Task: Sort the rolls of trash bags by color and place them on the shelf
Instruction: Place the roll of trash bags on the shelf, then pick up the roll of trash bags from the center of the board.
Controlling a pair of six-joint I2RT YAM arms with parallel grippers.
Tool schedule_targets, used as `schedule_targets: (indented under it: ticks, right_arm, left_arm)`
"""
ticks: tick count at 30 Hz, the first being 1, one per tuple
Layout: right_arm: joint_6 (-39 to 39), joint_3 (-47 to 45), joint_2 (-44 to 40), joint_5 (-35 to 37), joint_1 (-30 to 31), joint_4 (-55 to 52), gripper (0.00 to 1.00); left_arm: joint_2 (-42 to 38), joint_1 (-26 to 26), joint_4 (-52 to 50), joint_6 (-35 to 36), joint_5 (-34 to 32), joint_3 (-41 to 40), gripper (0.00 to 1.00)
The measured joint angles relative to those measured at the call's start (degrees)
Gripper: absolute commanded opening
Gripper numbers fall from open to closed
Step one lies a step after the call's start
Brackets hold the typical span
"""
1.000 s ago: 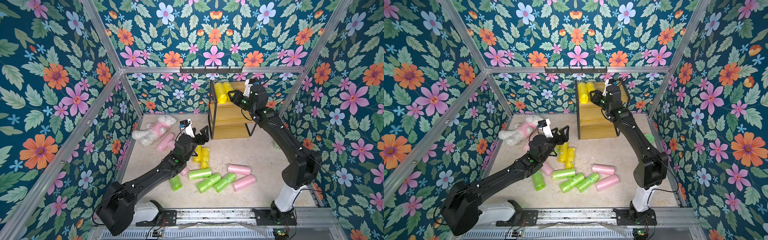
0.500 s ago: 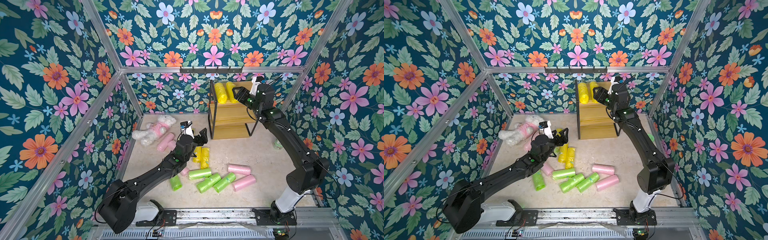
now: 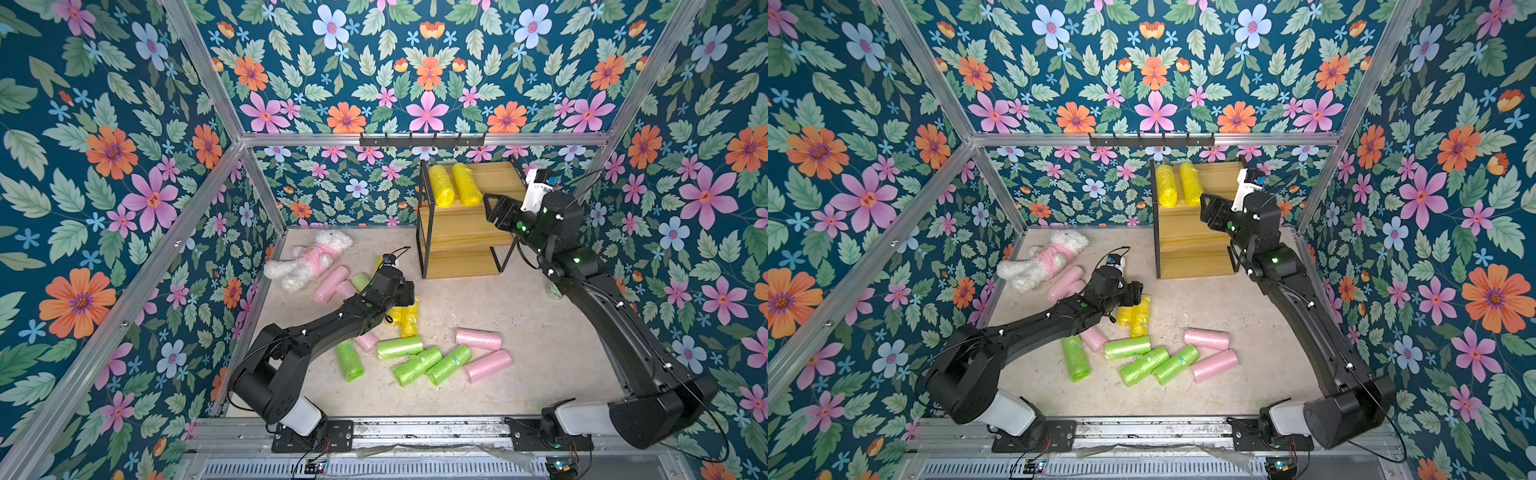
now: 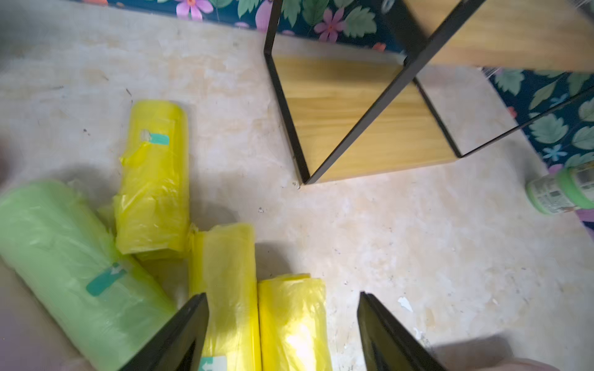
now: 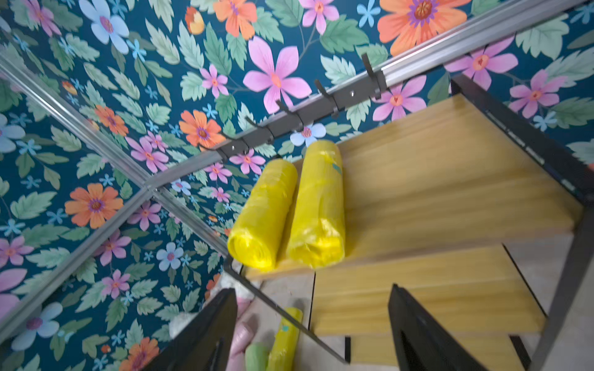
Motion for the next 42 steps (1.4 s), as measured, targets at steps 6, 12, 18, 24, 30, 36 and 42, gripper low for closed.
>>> schedule_targets:
  ticks: [6, 12, 18, 24, 30, 36, 42]
  right_arm:
    - [-0.83, -12.33, -7.61, 1.64, 1.20, 0.33, 0.79]
    - [-0.76, -19.93, -10.56, 2.56, 1.38, 0.90, 0.80]
    - [-0.24, -24.22, -10.78, 2.49, 1.36, 2.40, 0.80]
    - [0.92, -26.08, -10.58, 1.51, 1.14, 4.50, 0.80]
    - [1.20, -27.61, -10.32, 1.05, 0.79, 5.49, 0.80]
    - [1.75, -28.57, -10.27, 0.46, 0.61, 6.14, 0.80]
    - [1.77, -29.24, -10.27, 0.44, 0.52, 6.27, 0.80]
  left_arm:
    - [5.95, -0.26, -4.15, 1.73, 2.60, 4.15, 0.71]
    - [9.40, -1.36, -7.43, 2.29, 3.37, 7.08, 0.70]
    - [11.93, -3.69, -10.45, 2.86, 1.77, 8.48, 0.70]
    - [14.53, -6.29, -12.94, 3.23, -1.33, 10.80, 0.71]
    - [17.94, -8.22, -16.06, 4.72, -2.71, 14.73, 0.72]
    - [21.35, -8.20, -19.50, 6.40, -3.85, 17.88, 0.64]
    - [21.35, -8.35, -19.93, 7.48, -4.44, 18.78, 0.51]
